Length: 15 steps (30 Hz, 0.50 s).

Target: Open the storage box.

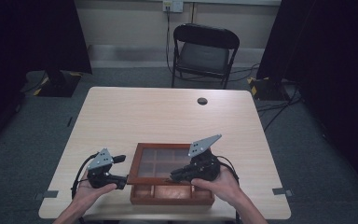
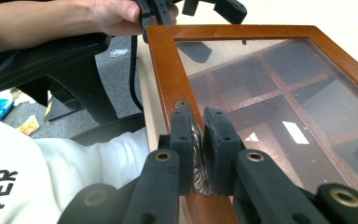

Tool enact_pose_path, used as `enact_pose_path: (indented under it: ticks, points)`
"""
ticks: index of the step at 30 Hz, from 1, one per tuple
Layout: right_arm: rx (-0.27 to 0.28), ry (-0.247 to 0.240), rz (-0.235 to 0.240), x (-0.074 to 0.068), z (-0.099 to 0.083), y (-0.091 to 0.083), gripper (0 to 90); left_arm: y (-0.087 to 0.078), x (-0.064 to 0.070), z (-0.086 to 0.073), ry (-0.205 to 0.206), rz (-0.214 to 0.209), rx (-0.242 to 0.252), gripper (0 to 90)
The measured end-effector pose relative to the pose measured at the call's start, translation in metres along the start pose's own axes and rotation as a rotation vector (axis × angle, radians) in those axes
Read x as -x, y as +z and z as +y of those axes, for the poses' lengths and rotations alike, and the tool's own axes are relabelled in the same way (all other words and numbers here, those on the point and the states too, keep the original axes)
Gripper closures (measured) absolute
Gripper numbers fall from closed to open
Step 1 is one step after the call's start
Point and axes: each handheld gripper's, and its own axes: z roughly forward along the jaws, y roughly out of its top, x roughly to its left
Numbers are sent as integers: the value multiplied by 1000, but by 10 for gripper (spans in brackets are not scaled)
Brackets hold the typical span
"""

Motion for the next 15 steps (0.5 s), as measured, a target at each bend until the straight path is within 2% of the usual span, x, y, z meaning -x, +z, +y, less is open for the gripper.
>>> enact_pose_path:
  ticks: [4,6,8,10,11,13,15]
  points:
    - [4,-1,-1,1,2,-1,829,0,5,1,33,7,22,180]
    - [1,2,-4,0,3,-2,829,1,5,2,29,4,34,181]
    - [2,1,-4,1,4,-2,829,2,5,2,13,-18,38,180]
    - [5,3,2,2,4,-2,828,4,6,2,18,-21,37,179]
    - [4,5,7,2,4,-2,827,6,6,2,4,-22,45,179]
    - [8,5,3,2,4,-2,822,9,6,4,4,-31,45,179]
    - [13,3,-14,2,4,-3,793,9,6,6,32,-22,50,182]
